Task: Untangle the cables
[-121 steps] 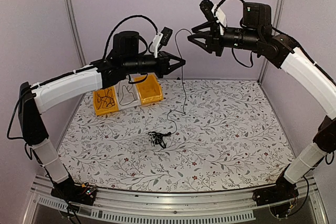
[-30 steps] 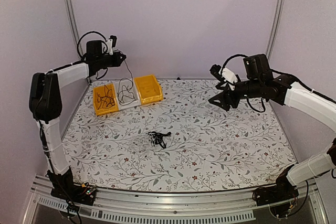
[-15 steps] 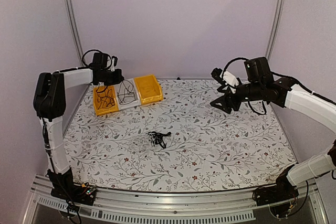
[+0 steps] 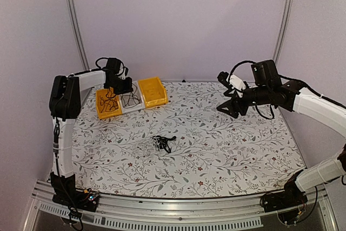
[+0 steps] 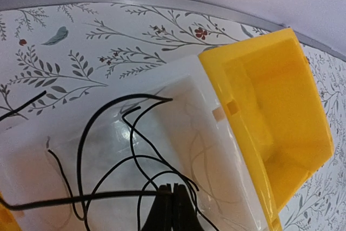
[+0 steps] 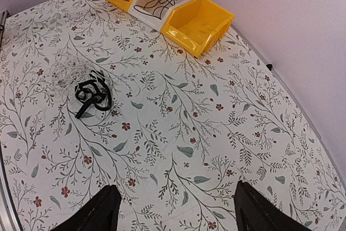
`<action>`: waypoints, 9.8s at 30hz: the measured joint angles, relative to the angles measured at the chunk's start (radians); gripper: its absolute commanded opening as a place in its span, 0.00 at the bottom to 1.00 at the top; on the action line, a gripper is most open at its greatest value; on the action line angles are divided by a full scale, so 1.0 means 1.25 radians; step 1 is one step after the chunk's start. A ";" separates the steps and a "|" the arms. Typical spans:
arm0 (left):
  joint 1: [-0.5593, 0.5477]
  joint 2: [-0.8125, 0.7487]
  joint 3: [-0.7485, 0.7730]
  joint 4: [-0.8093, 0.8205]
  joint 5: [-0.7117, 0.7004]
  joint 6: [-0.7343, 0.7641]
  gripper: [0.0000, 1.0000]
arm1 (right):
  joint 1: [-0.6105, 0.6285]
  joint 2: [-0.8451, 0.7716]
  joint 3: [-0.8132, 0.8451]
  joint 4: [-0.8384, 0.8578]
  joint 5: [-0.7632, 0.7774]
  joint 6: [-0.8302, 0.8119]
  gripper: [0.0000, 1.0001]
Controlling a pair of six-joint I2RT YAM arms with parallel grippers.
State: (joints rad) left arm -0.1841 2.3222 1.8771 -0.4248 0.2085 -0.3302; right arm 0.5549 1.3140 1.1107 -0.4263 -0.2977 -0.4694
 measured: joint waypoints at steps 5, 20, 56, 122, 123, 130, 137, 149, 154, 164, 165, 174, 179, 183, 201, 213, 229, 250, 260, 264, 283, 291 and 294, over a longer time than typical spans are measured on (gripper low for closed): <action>-0.006 0.023 0.038 -0.038 -0.007 -0.014 0.02 | -0.001 0.000 -0.009 0.000 0.000 -0.001 0.76; -0.056 0.026 0.085 -0.201 -0.173 -0.001 0.40 | -0.001 0.000 -0.016 0.005 -0.013 -0.002 0.77; -0.002 -0.522 -0.327 -0.170 -0.208 -0.074 0.49 | 0.052 0.506 0.266 -0.014 -0.280 -0.001 0.46; -0.079 -0.216 -0.008 -0.094 -0.249 -0.012 0.54 | 0.087 0.539 0.273 -0.037 -0.240 -0.068 0.48; -0.088 -0.245 -0.024 -0.098 -0.258 -0.013 0.54 | 0.100 0.544 0.273 -0.035 -0.234 -0.096 0.48; -0.131 -0.442 -0.190 -0.137 -0.254 -0.050 0.53 | 0.167 0.573 0.269 0.010 -0.192 -0.252 0.49; -0.136 -0.565 -0.280 -0.161 -0.214 -0.074 0.52 | 0.183 0.618 0.271 0.067 -0.157 -0.318 0.48; -0.178 -0.659 -0.453 -0.089 -0.050 0.001 0.54 | 0.236 0.684 0.367 0.071 -0.100 -0.334 0.00; -0.260 -0.671 -0.659 0.040 0.082 0.057 0.55 | 0.235 0.615 0.398 -0.003 -0.105 -0.299 0.00; -0.297 -0.443 -0.792 0.344 0.251 0.035 0.47 | 0.235 0.471 0.600 -0.107 -0.134 -0.167 0.00; -0.297 -0.414 -0.793 0.360 0.256 0.033 0.46 | 0.235 0.469 0.630 -0.117 -0.136 -0.155 0.00; -0.298 -0.349 -0.810 0.451 0.279 0.032 0.42 | 0.235 0.467 0.837 -0.136 -0.131 -0.069 0.00; -0.298 -0.352 -0.831 0.488 0.276 0.033 0.42 | 0.235 0.444 0.888 -0.082 -0.104 -0.028 0.00; -0.298 -0.366 -0.841 0.483 0.268 0.030 0.47 | 0.234 0.419 0.900 -0.039 -0.090 -0.020 0.00; -0.300 -0.787 -0.864 0.349 0.056 0.014 0.74 | 0.163 0.363 0.768 0.003 -0.107 0.008 0.00; -0.349 -0.846 -0.847 0.388 0.051 0.268 0.66 | 0.163 0.354 0.744 0.004 -0.136 0.023 0.00; -0.361 -0.650 -0.753 0.476 0.034 0.395 0.00 | 0.163 0.351 0.744 0.006 -0.146 0.038 0.00; -0.363 -0.758 -1.075 0.506 -0.009 0.137 0.46 | 0.141 0.337 0.777 0.060 -0.110 0.074 0.00; -0.366 -0.896 -0.907 0.444 -0.079 0.147 0.67 | 0.141 0.337 0.637 0.045 -0.100 0.052 0.00; -0.368 -0.878 -0.790 0.414 -0.089 0.154 0.60 | 0.141 0.335 0.571 0.038 -0.098 0.047 0.00; -0.373 -0.622 -0.467 0.410 0.157 0.102 0.60 | 0.141 0.339 0.522 0.018 -0.113 0.056 0.00; -0.376 -0.547 -0.416 0.416 0.218 0.060 0.31 | 0.140 0.345 0.522 0.017 -0.119 0.059 0.00; -0.378 -0.538 -0.406 0.421 0.226 0.060 0.15 | 0.140 0.346 0.522 0.017 -0.119 0.061 0.00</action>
State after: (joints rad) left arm -0.6567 1.6501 1.3697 0.1009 0.4915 -0.2554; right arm 0.7300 1.7466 1.7634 -0.4046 -0.4465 -0.3927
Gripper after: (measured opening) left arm 0.274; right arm 0.030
